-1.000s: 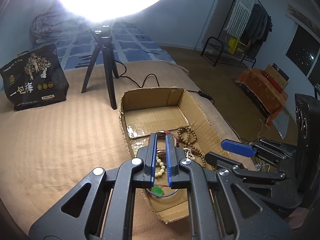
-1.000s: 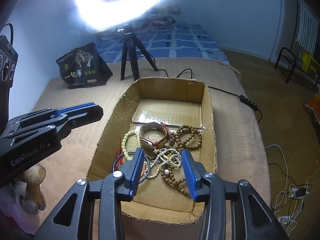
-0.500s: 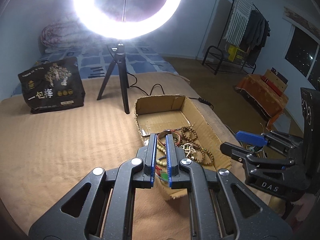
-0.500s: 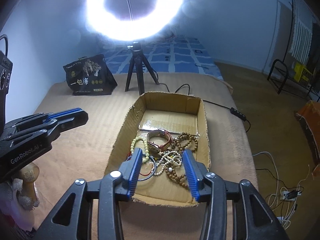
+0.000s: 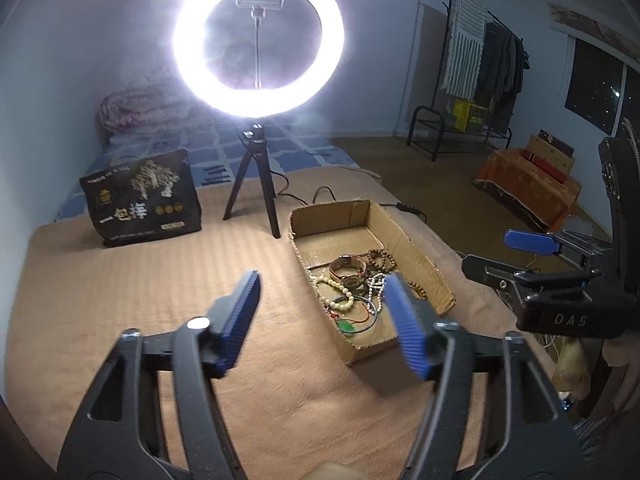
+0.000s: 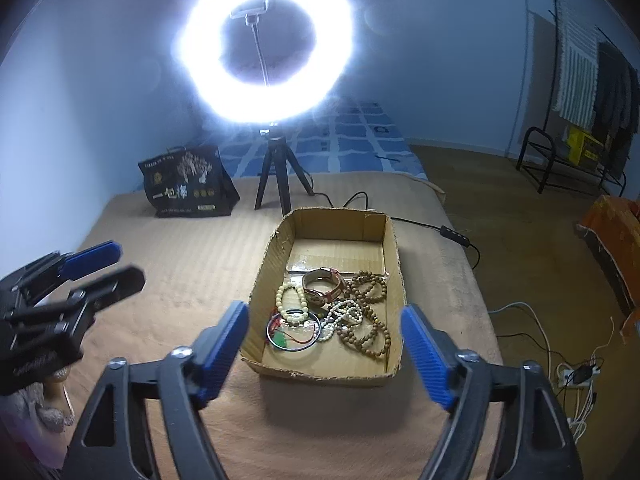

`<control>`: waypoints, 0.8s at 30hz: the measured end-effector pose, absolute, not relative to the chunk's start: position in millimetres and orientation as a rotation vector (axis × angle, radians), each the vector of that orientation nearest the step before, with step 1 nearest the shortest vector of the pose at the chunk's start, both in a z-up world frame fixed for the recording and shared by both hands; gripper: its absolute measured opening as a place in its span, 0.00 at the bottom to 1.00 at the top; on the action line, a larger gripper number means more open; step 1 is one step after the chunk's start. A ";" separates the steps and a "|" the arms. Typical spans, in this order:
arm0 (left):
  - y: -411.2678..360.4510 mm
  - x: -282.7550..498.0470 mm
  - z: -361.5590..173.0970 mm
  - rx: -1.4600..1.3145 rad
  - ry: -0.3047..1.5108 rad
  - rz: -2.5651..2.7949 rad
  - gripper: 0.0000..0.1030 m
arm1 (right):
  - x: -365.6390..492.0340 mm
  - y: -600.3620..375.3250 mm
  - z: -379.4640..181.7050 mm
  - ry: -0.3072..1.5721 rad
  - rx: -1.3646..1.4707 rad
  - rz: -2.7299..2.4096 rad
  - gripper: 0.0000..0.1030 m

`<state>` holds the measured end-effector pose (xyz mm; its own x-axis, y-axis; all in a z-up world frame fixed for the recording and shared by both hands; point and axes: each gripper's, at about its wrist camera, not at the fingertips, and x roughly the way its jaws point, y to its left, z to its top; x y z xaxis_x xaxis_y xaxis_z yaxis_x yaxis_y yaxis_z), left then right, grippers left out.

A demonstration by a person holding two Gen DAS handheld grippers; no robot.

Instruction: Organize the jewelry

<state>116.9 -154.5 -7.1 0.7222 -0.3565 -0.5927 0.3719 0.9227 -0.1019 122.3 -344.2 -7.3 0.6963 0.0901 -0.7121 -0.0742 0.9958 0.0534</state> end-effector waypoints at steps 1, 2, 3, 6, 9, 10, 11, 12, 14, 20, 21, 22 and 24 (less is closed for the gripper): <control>-153.0 112.2 -5.1 0.025 0.643 -0.400 0.73 | 120.3 -344.4 -6.2 0.789 0.024 0.088 0.84; -152.0 110.1 -3.9 0.025 0.642 -0.402 0.76 | 117.7 -344.7 -4.8 0.784 0.026 0.082 0.85; -151.3 105.8 -2.0 0.027 0.640 -0.402 0.77 | 116.2 -345.2 -4.1 0.780 0.027 0.077 0.87; -151.8 95.5 1.6 0.052 0.627 -0.401 0.78 | 108.7 -344.3 -0.2 0.755 0.021 0.055 0.94; -150.5 85.6 2.4 0.079 0.626 -0.394 0.84 | 103.4 -341.2 3.9 0.734 0.002 0.047 0.98; -150.1 83.5 2.7 0.084 0.623 -0.390 0.85 | 102.5 -340.2 4.8 0.731 -0.004 0.047 0.98; -149.4 81.9 3.1 0.089 0.620 -0.384 0.86 | 101.6 -339.2 5.6 0.728 -0.008 0.044 0.98; -148.5 80.3 3.1 0.094 0.619 -0.377 0.86 | 101.2 -338.4 6.2 0.724 -0.010 0.041 0.98; -146.8 78.0 4.1 0.096 0.618 -0.367 0.92 | 100.3 -337.1 7.2 0.720 -0.013 0.040 0.99; -139.8 72.1 7.2 0.081 0.601 -0.333 0.98 | 98.8 -332.5 4.2 0.724 -0.046 0.036 1.00; -139.2 72.0 7.7 0.078 0.603 -0.326 0.99 | 98.9 -332.5 4.0 0.725 -0.048 0.034 1.00; -138.6 71.8 8.0 0.073 0.607 -0.323 0.99 | 99.3 -332.9 3.7 0.726 -0.047 0.032 1.00; -137.8 73.4 8.1 0.062 0.618 -0.323 0.99 | 99.4 -334.8 3.4 0.728 -0.038 0.028 1.00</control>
